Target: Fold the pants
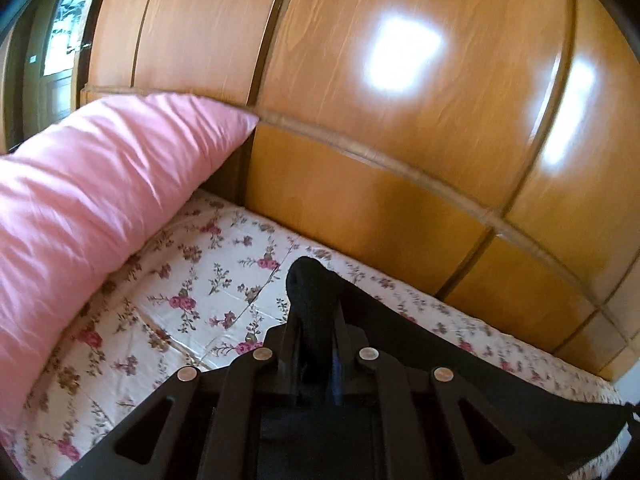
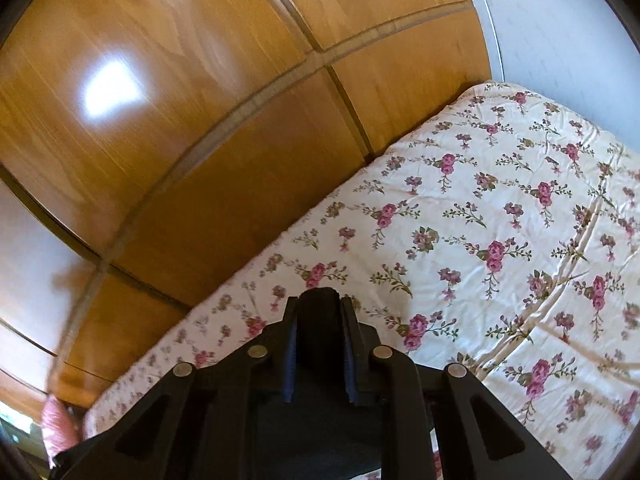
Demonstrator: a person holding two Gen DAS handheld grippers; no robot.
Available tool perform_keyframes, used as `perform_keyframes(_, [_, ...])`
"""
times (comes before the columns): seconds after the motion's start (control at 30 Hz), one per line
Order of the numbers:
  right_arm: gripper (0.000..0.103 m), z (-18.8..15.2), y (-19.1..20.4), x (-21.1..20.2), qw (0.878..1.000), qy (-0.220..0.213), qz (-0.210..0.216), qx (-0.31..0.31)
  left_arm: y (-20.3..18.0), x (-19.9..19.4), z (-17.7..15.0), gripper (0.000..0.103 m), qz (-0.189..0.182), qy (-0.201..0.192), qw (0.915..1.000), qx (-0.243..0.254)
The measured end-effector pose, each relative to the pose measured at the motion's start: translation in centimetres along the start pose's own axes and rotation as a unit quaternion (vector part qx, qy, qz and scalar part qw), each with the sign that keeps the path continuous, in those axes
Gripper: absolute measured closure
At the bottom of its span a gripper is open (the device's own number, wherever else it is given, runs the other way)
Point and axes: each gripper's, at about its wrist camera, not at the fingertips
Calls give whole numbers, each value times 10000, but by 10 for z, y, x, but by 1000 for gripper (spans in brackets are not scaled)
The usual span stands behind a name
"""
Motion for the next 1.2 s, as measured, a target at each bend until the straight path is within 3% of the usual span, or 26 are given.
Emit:
perform_keyframes(0.23, [85,-4,-15,-48,9972,-396,582,264,30,-58,-9,92,-743,-258,9957,-494])
perform_keyframes(0.37, [85,-16,-32,-82,9925,-621,957,432,60,-96,-23,92,-1207,-440,9863,-1035])
perform_keyframes(0.57, [85,-47,-67,-129,9863,-814,1301,603,97,-140,-63,92,-1545,-639,9763,-1374])
perform_keyframes(0.77, [85,-88,-101,-164,9813,-957,1475,779,136,-157,-111,92,-1624,-633,9664,-1892])
perform_keyframes(0.9, [85,-121,-122,-178,9786,-1064,1547,838,159,-151,-146,92,-1527,-422,9627,-2193])
perform_keyframes(1.1, [84,-163,-156,-180,9759,-1087,1407,1267,183,-137,-193,92,-1414,47,9536,-2660])
perform_keyframes(1.2, [76,-180,-165,-179,9763,-1087,1230,1409,188,-134,-205,89,-1357,127,9497,-2818])
Point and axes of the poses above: each gripper's, at about its wrist camera, not at the fingertips, and x roughly the way its jaws point, y to its left, z to its top, and after that the axes turned 8 degrees about z, right-handed
